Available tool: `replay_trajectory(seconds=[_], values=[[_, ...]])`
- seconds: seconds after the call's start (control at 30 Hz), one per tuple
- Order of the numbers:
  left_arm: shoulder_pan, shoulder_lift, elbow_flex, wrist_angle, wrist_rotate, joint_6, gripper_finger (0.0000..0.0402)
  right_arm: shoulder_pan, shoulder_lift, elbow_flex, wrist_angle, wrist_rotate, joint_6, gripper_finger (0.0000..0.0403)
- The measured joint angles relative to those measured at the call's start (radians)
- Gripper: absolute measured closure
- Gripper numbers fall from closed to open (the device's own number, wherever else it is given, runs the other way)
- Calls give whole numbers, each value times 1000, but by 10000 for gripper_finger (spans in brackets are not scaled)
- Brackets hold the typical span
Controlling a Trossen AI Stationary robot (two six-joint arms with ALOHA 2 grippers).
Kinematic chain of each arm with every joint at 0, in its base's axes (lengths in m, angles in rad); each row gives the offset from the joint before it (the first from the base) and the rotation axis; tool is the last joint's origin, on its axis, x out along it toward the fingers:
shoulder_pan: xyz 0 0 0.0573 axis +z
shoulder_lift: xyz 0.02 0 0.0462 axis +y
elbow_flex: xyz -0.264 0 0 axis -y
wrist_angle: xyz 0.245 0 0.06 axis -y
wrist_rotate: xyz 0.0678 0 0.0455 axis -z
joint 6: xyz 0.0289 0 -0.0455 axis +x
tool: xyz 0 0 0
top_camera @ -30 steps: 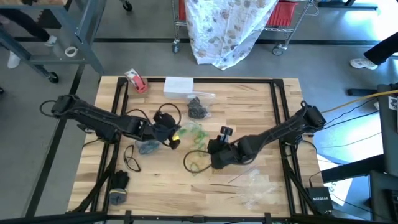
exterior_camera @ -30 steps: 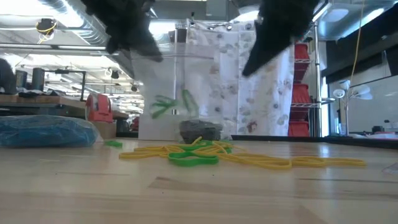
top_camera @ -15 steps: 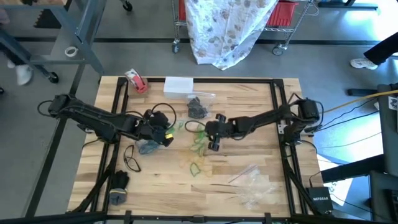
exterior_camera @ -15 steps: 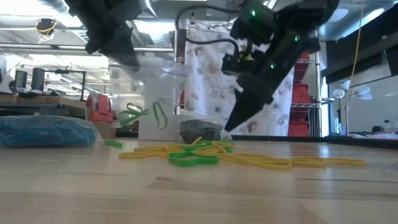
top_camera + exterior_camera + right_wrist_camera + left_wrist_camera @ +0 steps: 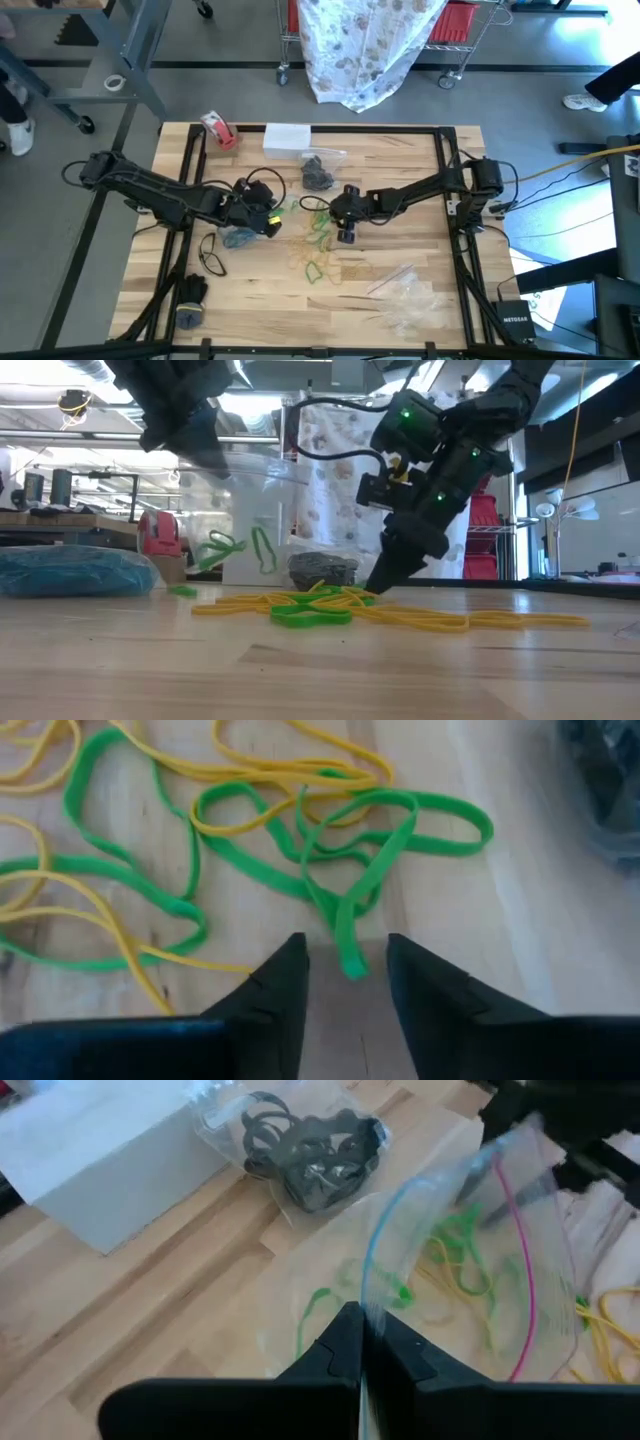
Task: Sort rubber bands
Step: Put the green rubber band into the transparent zip bag
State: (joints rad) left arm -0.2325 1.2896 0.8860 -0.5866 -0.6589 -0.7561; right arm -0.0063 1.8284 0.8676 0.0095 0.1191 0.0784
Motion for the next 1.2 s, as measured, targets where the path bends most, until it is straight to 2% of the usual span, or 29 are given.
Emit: replay_trajectory(seconds=[0.2,0.47,0.67,0.9,1.07,1.2], values=[[-27,0,0,2,9,-56,402,11,-19,-2,-22,37,-30,389],[-60,0,0,34,11,-92,402,126,-220,58,-216,134,-12,400],[-76,29,0,132,10,-81,402,255,-328,145,-206,140,2,396],[-80,102,0,267,11,-82,402,339,-312,237,-58,158,-90,396],[-91,135,0,360,14,-81,402,338,-265,248,2,220,-156,396],[-91,135,0,368,20,-85,402,326,-230,248,-22,241,-212,395]])
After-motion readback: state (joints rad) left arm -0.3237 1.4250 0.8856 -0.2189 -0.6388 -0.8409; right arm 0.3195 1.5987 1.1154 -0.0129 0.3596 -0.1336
